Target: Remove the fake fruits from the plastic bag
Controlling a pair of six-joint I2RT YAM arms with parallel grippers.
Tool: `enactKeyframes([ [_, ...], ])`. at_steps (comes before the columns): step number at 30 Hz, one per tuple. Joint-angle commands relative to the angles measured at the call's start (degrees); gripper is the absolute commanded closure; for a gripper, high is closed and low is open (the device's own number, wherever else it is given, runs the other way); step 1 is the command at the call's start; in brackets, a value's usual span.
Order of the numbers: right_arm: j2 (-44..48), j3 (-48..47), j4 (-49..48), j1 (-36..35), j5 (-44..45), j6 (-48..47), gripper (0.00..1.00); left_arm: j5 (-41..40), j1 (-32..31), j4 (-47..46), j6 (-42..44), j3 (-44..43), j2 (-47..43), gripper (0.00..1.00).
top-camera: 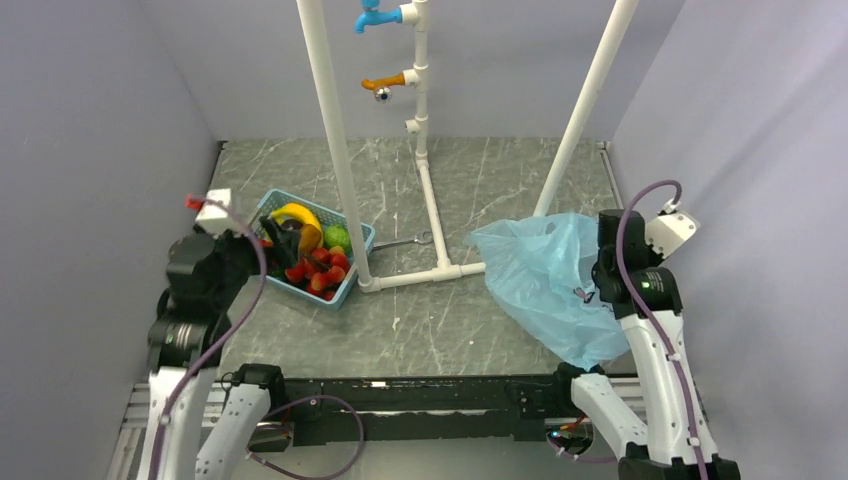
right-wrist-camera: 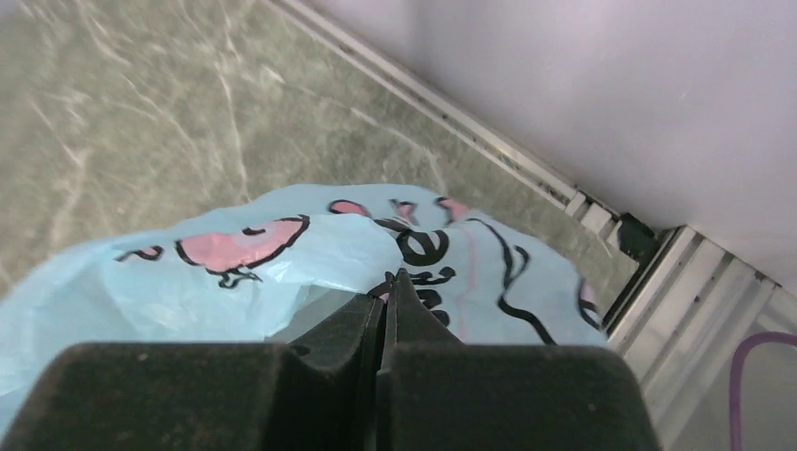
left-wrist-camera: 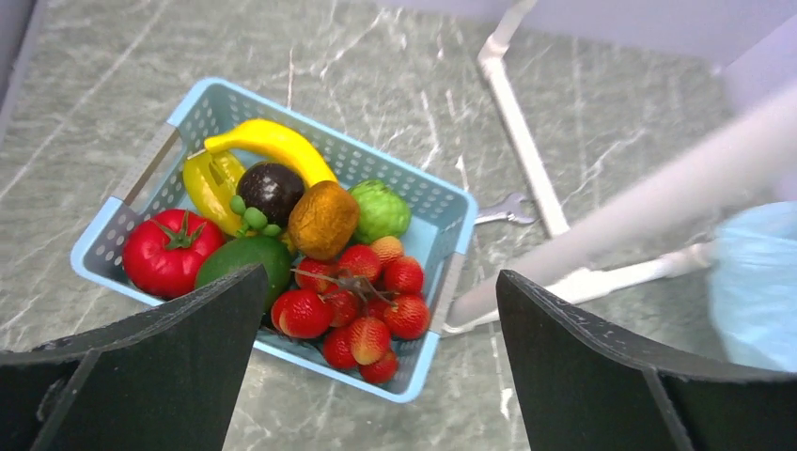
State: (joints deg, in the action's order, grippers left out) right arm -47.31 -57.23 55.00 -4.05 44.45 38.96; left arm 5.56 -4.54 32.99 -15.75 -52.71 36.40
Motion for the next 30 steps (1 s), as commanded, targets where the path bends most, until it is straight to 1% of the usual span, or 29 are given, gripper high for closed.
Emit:
enactKeyframes([
  [1,3.3,-7.3,0.5,0.5,5.6,-3.1,1.0,-1.1,0.0,8.0,-4.9,-5.2,-9.3,0.01],
  [3,3.9,-7.6,-0.7,0.5,8.5,-4.9,1.0,-0.3,0.1,9.8,-6.3,-6.1,-12.1,0.01],
  [4,3.9,-7.1,-1.6,0.5,8.5,-5.8,0.99,0.5,0.0,10.7,-7.1,-6.4,-12.9,0.01],
  [7,3.0,-5.4,-2.8,0.5,4.4,-4.8,0.97,4.3,0.0,12.8,-9.8,-7.0,-13.9,0.01],
  [8,2.8,-4.5,-4.2,0.5,2.1,-5.0,0.93,5.7,0.0,12.8,-10.5,-7.1,-14.3,0.01],
  [10,2.2,-2.7,-6.0,0.5,-1.6,-5.5,0.81,7.5,0.1,12.6,-12.0,-6.9,-15.3,0.0],
  [11,1.9,-2.2,-6.1,0.5,-2.8,-5.6,0.74,7.7,0.1,12.7,-12.4,-7.1,-15.8,0.01],
  [13,2.2,-1.8,-6.8,0.5,-5.9,-7.0,0.63,7.4,0.0,13.9,-12.4,-8.2,-16.5,0.01],
  [15,3.3,-1.5,-8.3,0.5,-10.3,-9.5,0.43,6.8,0.0,15.5,-12.1,-10.0,-16.7,0.01],
  [16,3.8,-2.0,-8.0,0.5,-11.6,-10.3,0.29,6.5,0.0,16.2,-12.0,-11.1,-16.6,0.01],
  [17,4.3,-2.8,-7.5,0.5,-12.9,-11.2,0.21,6.4,0.0,16.6,-11.9,-12.5,-16.6,0.01],
  [18,4.8,-3.7,-6.8,0.5,-13.7,-12.1,0.11,6.4,0.0,17.1,-11.9,-13.8,-16.4,0.01],
  [19,5.4,-4.9,-6.1,0.5,-14.8,-12.9,0.05,6.5,0.0,17.3,-12.0,-15.0,-16.1,0.01],
  [20,6.1,-6.3,-5.2,0.5,-16.2,-13.6,0.01,6.8,0.0,17.2,-12.1,-16.3,-15.7,0.01],
  [26,11.1,-16.0,-4.6,0.5,-28.3,-18.6,0.0,9.4,0.0,17.9,-12.7,-25.8,-12.5,0.0],
  [30,13.9,-23.1,-3.5,0.4,-30.6,-19.1,0.0,10.1,0.0,19.1,-12.9,-33.2,-10.7,0.01],
])
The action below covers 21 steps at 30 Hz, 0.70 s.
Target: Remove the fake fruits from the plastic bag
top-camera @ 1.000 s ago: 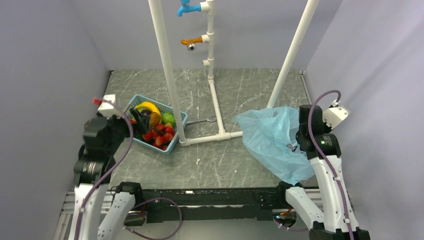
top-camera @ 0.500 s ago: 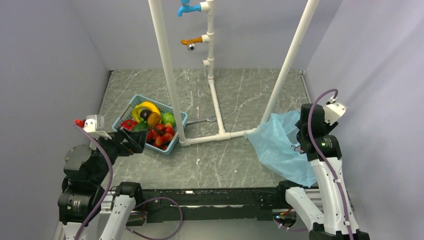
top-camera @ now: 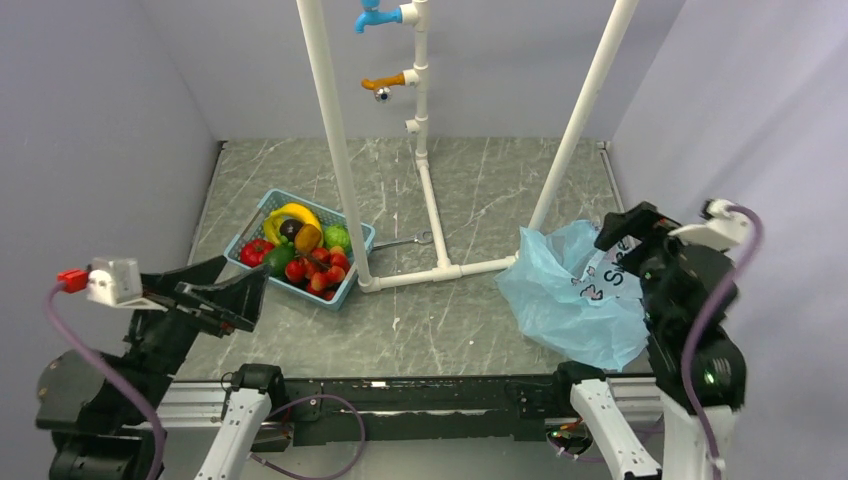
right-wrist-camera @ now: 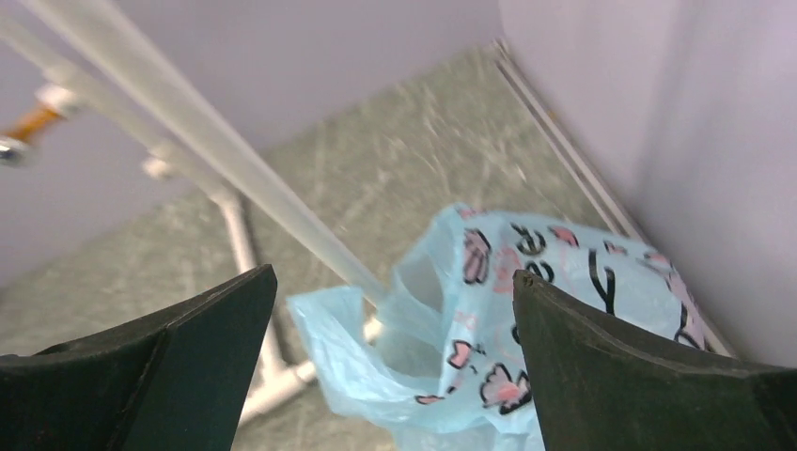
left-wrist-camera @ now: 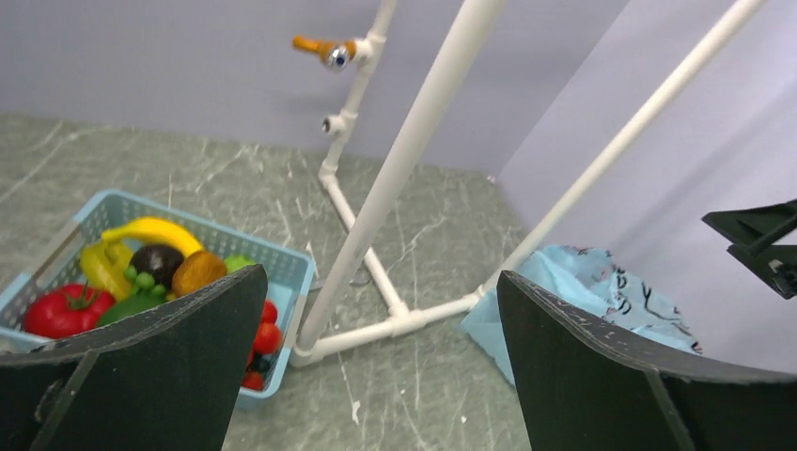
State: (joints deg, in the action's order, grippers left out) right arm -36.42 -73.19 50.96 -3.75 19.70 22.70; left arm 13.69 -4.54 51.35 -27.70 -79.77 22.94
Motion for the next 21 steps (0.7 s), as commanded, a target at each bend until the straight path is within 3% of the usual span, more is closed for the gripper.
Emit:
enactKeyframes([
  [1,3.7,-8.6,0.6,0.1,-5.9,-3.0,0.0,2.0,0.0,1.0,-1.0,-7.8,3.1,0.01],
  [9,5.2,-20.8,3.2,-0.2,-3.4,-3.3,0.0,1.1,0.0,0.6,-2.2,-19.6,4.1,0.01],
  [21,6.2,-29.6,1.3,-2.4,-4.9,-4.0,0.0,0.0,0.0,0.6,-3.2,-25.9,3.9,0.01],
])
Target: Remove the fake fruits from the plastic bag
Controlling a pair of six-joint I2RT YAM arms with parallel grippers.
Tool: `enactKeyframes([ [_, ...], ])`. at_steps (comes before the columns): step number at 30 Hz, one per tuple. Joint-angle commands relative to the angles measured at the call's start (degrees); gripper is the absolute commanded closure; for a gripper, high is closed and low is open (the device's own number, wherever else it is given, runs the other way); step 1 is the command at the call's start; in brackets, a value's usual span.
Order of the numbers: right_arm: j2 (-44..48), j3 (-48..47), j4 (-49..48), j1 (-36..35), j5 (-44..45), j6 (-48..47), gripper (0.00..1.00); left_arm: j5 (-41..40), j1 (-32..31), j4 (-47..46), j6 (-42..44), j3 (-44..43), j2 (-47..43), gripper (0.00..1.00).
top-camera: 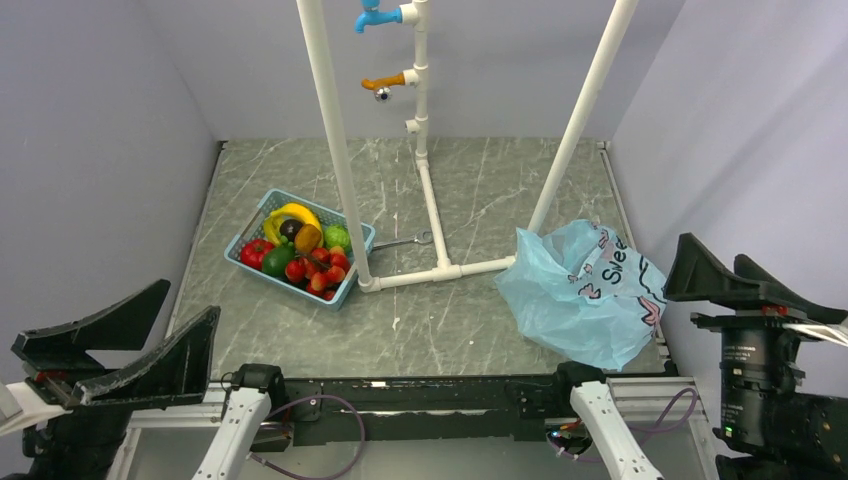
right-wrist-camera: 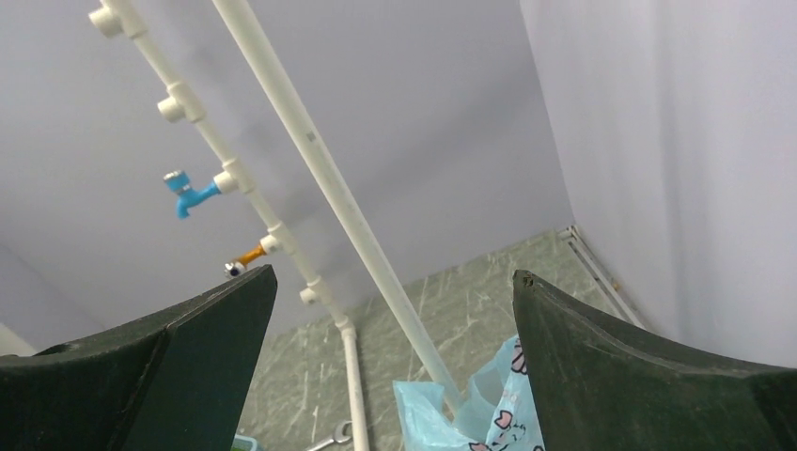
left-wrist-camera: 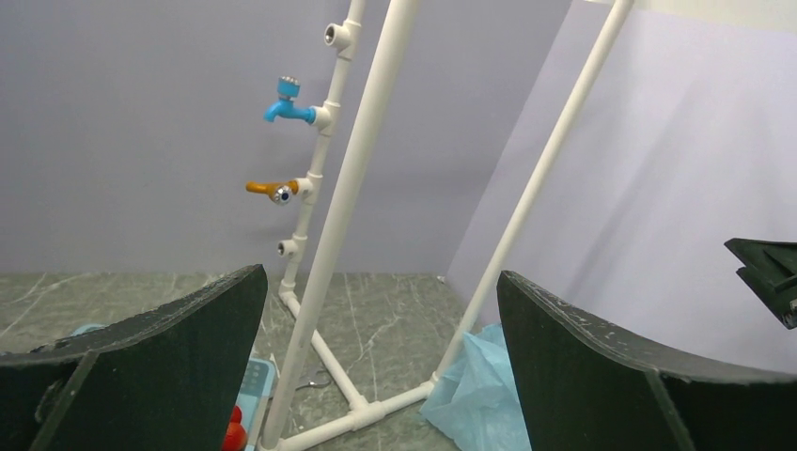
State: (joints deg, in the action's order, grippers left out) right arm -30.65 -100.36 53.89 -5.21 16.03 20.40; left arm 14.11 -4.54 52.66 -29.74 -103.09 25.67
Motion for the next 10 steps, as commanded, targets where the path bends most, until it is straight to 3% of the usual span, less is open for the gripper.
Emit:
enactKeyframes([
  [1,0.5,-2.7,-2.0,-1.2,-1.1,-2.0,0.0,-0.4,0.1,-0.6,-1.2,-3.3,1.4,0.01],
  [10,0.8,-2.9,-1.8,-2.4,1.5,-2.9,0.0,0.0,0.0,-1.2,-2.0,-3.9,1.6,0.01],
])
